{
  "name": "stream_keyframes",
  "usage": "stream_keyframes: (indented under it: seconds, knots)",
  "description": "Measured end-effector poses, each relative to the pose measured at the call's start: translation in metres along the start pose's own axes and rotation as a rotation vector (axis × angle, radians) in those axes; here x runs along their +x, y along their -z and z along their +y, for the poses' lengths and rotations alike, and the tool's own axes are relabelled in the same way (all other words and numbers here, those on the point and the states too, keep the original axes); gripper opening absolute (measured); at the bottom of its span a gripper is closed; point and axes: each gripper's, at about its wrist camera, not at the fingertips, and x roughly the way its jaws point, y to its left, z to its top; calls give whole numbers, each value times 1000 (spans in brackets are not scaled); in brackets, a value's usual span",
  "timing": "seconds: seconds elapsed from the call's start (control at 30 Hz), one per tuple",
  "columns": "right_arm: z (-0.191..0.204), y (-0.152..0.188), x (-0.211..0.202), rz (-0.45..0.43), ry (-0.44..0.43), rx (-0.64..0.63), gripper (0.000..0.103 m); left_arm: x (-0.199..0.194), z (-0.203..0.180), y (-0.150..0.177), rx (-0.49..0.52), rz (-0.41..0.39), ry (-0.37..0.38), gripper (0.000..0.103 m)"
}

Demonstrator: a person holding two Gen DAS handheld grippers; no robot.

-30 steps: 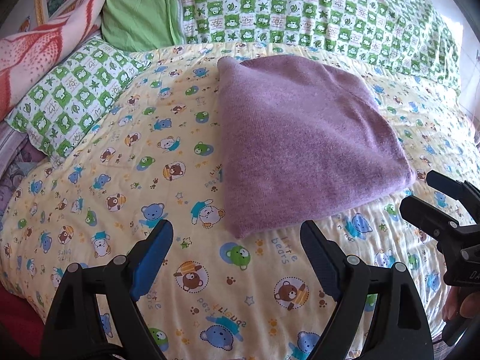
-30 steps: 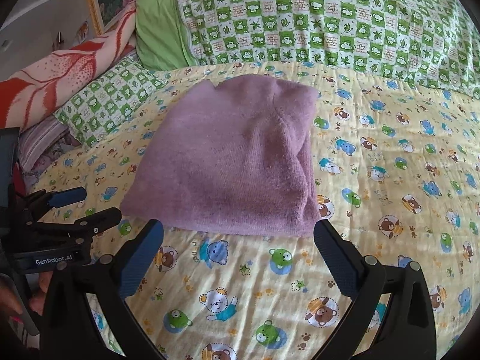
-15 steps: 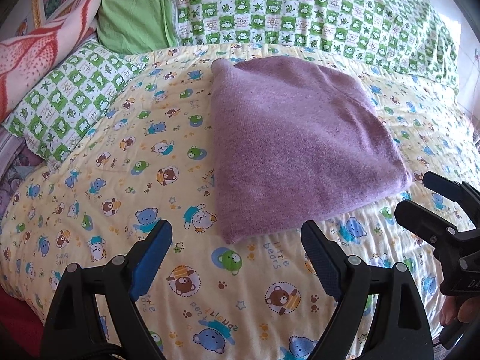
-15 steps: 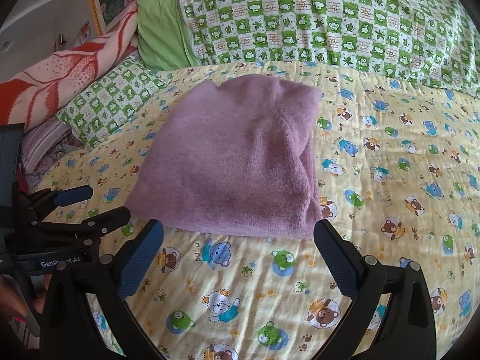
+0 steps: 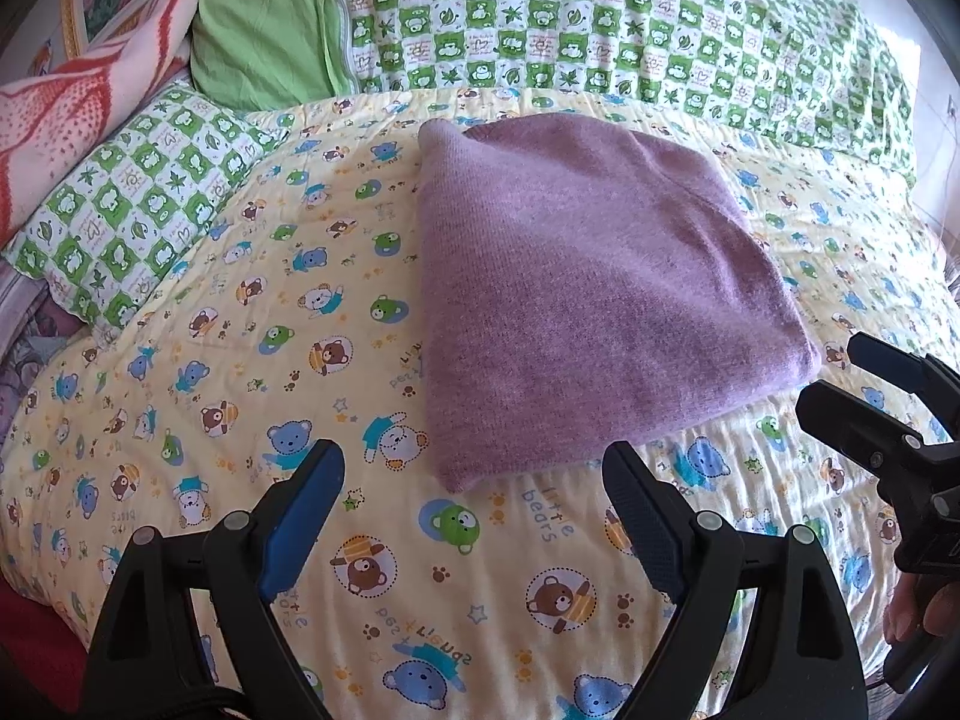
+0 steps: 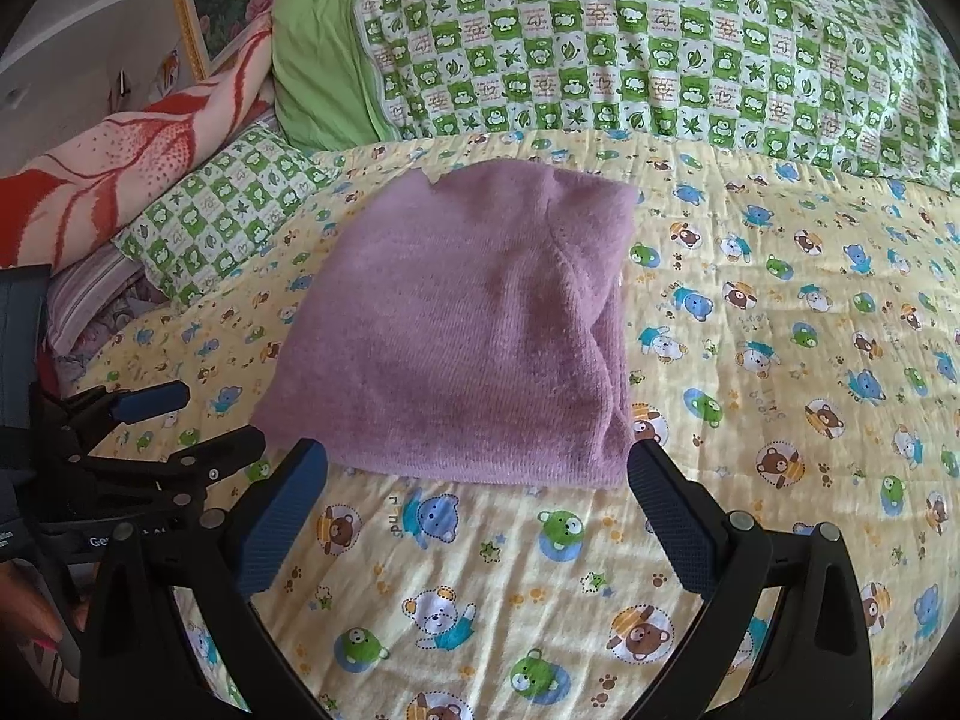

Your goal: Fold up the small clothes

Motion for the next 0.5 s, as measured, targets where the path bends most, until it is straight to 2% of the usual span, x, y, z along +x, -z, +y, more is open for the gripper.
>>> stream_keyframes:
  seconds: [0.5]
  knots:
    - [4,-9,1,-11,-9,7,100,2,4,-6,-6,-7,19,89]
